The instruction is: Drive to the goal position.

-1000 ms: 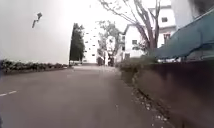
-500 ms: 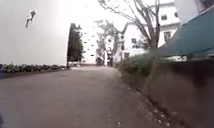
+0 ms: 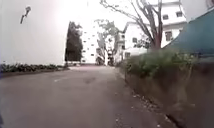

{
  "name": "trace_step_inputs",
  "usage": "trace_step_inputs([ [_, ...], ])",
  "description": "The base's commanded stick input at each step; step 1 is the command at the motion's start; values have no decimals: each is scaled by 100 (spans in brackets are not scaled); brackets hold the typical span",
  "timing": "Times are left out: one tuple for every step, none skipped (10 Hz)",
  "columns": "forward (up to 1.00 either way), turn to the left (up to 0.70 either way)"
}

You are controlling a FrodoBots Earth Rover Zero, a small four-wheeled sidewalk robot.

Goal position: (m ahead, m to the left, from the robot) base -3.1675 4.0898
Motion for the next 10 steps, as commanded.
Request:
trace_step_inputs([
  [0, 15],
  [0, 0],
  [0, 0],
  [0, 0],
  [0, 0],
  [0, 0],
  [0, 0],
  [0, 0],
  [0, 0],
  [0, 45],
])
